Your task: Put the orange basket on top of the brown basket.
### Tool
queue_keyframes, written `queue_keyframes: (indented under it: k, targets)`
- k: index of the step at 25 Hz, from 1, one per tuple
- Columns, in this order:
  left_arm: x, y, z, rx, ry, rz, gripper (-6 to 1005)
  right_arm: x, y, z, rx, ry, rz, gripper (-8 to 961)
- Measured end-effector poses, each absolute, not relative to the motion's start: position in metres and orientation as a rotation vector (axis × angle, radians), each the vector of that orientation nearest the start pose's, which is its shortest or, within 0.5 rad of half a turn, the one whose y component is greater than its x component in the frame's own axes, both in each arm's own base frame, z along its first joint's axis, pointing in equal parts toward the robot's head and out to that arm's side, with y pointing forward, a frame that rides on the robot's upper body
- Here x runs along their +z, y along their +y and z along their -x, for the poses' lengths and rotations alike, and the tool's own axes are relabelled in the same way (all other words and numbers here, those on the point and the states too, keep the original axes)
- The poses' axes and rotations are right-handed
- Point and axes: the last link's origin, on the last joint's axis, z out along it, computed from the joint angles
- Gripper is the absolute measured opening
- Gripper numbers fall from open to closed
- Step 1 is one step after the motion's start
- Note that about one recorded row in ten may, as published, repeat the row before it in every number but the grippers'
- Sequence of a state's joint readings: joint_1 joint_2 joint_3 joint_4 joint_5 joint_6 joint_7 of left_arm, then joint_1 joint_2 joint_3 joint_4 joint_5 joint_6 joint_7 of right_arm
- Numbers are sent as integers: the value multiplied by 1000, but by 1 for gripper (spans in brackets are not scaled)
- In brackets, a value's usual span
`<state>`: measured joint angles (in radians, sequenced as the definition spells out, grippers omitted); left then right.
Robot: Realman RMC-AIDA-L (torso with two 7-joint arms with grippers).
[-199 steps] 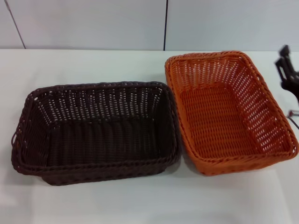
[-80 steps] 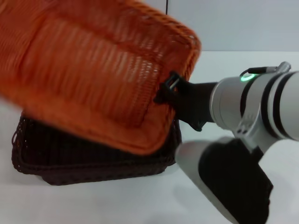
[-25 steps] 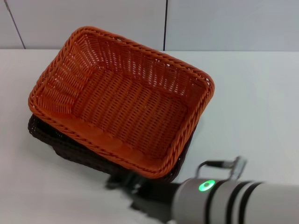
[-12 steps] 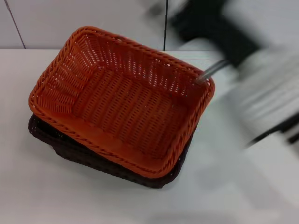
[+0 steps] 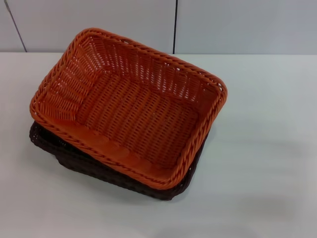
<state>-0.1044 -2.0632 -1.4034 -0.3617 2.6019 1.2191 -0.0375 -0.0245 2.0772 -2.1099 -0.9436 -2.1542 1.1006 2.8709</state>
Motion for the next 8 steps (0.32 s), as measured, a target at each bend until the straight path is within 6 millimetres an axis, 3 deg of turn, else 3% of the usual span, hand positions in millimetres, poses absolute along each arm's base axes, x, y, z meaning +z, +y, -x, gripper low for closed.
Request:
queue_keyframes:
  k: [3, 8]
  targets:
    - [55, 252, 396, -560, -533, 1198, 670, 20, 267, -326, 764, 654, 1092, 626]
    - [56, 252, 395, -557, -526, 1197, 670, 18, 265, -332, 740, 623, 1096, 626]
